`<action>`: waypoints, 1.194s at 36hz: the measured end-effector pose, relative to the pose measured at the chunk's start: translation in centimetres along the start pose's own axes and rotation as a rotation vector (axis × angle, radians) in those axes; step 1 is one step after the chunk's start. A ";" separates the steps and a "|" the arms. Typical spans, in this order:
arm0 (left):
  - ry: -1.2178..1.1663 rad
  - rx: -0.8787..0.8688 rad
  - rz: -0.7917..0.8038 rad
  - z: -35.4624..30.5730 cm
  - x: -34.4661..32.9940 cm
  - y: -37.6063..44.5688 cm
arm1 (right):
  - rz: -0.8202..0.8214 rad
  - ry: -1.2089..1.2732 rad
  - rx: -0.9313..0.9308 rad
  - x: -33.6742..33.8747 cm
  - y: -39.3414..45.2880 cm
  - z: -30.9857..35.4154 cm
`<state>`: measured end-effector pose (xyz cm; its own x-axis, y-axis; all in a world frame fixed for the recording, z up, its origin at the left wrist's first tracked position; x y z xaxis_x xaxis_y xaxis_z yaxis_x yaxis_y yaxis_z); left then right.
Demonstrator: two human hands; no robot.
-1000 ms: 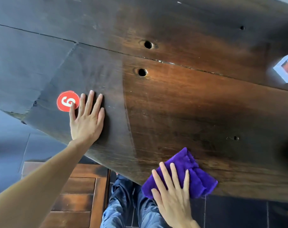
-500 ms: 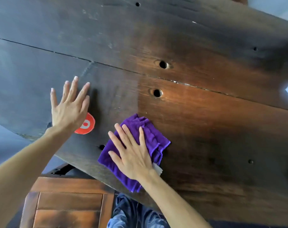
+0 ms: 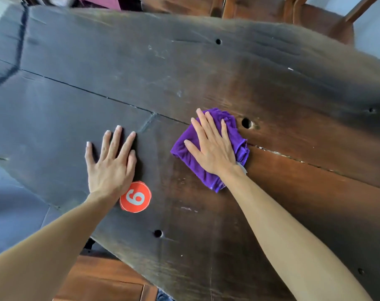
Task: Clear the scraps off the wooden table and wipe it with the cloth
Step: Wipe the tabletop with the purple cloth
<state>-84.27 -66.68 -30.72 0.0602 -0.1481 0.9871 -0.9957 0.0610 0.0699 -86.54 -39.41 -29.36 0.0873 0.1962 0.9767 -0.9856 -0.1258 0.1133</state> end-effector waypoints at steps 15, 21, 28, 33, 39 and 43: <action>0.020 0.000 -0.017 0.1 0.2 0.3 | -0.027 -0.067 -0.020 -1.5 12.2 -4.8; 0.048 -0.015 -0.016 0.3 -0.2 0.2 | -0.033 -0.086 -0.062 -1.5 19.1 -8.1; 0.065 -0.026 -0.039 0.5 -0.3 0.3 | -0.038 -0.083 -0.067 -1.0 25.3 -11.4; 0.082 -0.024 -0.016 0.6 -0.5 0.3 | -0.054 -0.106 -0.124 -0.9 28.3 -13.3; 0.081 -0.019 0.000 0.7 -0.4 0.3 | -0.083 -0.123 -0.220 -0.3 30.3 -14.6; 0.061 -0.016 0.007 0.8 -0.4 0.4 | -0.189 -0.188 -0.471 0.0 30.1 -14.9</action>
<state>-84.73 -67.36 -31.23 0.0582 -0.0868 0.9945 -0.9949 0.0773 0.0650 -118.34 -28.71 -28.63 0.2515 -0.0093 0.9678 -0.9046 0.3534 0.2385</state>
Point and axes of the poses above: each hand's wrist, its own y-axis towards the middle knuckle, its own x-axis out of the back of the hand, z = x × y, the point moved 6 cm from there along y, towards the middle knuckle, and after that the axes turned 14 degrees about -z, right-handed, at the moved point
